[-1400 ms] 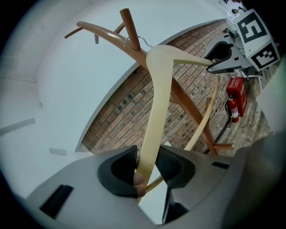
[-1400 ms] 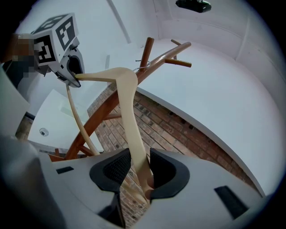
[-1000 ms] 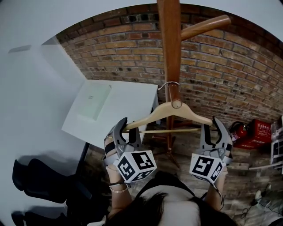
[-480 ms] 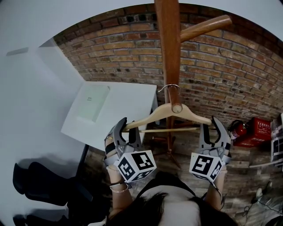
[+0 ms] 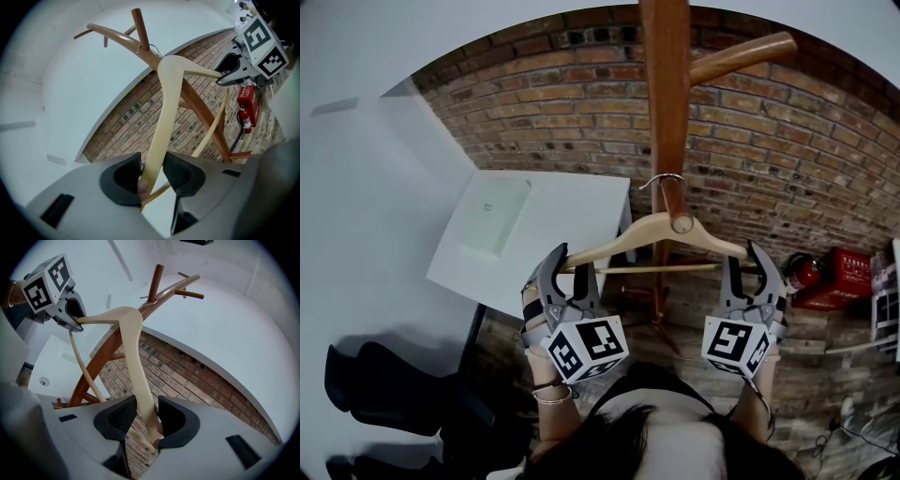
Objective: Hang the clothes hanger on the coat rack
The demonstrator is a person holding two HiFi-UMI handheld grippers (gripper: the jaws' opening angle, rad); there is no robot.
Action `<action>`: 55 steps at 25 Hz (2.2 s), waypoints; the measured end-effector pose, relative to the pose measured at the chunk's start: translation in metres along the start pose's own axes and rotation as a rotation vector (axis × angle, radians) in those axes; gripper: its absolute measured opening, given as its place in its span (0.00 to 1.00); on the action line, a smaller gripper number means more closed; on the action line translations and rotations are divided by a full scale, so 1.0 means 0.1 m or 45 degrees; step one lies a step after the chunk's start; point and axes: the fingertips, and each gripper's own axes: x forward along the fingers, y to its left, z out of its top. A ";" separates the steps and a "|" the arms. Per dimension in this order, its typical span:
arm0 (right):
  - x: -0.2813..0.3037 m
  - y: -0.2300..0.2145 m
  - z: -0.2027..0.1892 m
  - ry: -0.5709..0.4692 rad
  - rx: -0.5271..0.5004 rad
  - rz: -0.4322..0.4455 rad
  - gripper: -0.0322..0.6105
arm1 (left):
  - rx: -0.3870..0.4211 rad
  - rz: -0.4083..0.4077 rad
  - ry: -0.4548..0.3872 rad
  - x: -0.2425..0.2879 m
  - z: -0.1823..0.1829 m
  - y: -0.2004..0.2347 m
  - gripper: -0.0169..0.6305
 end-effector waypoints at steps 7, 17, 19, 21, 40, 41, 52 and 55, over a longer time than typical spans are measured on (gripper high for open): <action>-0.02 0.00 0.03 -0.045 0.069 0.041 0.29 | -0.009 -0.011 0.006 -0.05 0.01 0.01 0.26; -0.07 -0.01 0.06 -0.054 0.089 0.048 0.30 | -0.023 -0.016 0.014 -0.11 0.01 0.03 0.26; -0.08 0.00 0.07 -0.053 0.084 0.044 0.31 | -0.012 -0.023 0.009 -0.12 -0.02 0.03 0.26; -0.10 0.01 0.07 -0.052 0.083 0.040 0.31 | -0.011 -0.025 0.003 -0.13 -0.04 0.02 0.26; -0.33 0.06 0.09 -0.091 0.084 0.058 0.31 | -0.160 -0.039 -0.116 -0.47 0.09 -0.04 0.26; -0.34 0.08 0.10 -0.097 0.088 0.066 0.31 | -0.176 -0.042 -0.119 -0.49 0.09 -0.05 0.25; -0.50 0.17 0.13 -0.165 0.209 0.161 0.26 | -0.357 -0.057 -0.160 -0.72 0.15 -0.18 0.20; -0.54 0.17 0.11 -0.182 0.235 0.179 0.24 | -0.394 -0.053 -0.173 -0.78 0.17 -0.23 0.18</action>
